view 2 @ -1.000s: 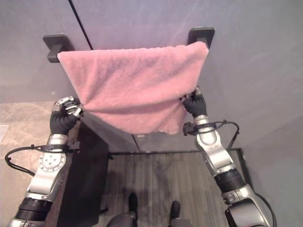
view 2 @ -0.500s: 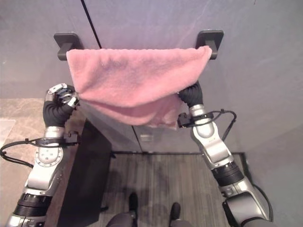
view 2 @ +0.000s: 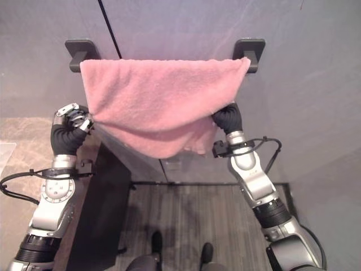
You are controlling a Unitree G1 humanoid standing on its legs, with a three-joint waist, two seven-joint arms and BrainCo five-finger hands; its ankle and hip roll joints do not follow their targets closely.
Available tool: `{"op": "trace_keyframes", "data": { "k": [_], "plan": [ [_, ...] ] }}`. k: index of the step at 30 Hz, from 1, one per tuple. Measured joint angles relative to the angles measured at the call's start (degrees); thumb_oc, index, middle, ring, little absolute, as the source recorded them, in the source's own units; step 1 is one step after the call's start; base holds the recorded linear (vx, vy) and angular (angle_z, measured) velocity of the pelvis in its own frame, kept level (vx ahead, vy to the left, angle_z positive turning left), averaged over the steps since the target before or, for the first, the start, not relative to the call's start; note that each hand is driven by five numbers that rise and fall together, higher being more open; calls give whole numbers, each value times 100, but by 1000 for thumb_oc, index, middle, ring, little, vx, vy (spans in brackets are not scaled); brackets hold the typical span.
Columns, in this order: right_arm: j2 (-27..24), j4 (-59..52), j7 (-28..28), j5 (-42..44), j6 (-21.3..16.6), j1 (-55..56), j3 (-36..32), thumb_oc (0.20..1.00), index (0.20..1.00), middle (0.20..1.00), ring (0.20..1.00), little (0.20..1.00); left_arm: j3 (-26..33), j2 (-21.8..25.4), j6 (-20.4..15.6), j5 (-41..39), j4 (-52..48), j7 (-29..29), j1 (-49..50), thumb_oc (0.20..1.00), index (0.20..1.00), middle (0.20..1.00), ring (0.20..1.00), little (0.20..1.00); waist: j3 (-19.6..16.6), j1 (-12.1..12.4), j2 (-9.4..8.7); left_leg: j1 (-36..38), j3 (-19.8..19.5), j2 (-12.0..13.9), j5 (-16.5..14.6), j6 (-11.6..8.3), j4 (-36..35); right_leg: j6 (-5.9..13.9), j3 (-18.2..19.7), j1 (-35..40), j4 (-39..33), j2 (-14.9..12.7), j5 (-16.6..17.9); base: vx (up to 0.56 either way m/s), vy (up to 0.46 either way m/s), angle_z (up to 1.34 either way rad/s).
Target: Put brush and paste in cup on sink, flatten towel.
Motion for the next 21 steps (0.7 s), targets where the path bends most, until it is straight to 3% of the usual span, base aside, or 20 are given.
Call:
{"op": "trace_keyframes", "data": {
  "k": [20, 21],
  "plan": [
    [228, 437, 32, -4, 17, 283, 42, 200, 200, 200, 200, 200, -111, -150, 105, 8, 578, -13, 145, 200, 200, 200, 200, 200, -94, -31, 49, 3, -1, 0, 0, 0, 0, 0, -2, 4, 0, 0, -1, 0, 0, 0],
    [231, 440, 34, -4, 17, 290, 44, 344, 344, 344, 344, 344, -111, -151, 105, 12, 584, -13, 147, 203, 203, 203, 203, 203, -100, -31, 54, 4, 0, 0, 0, 0, 0, 0, -2, 4, 0, -1, -1, 0, 0, 0]
  ]
}}
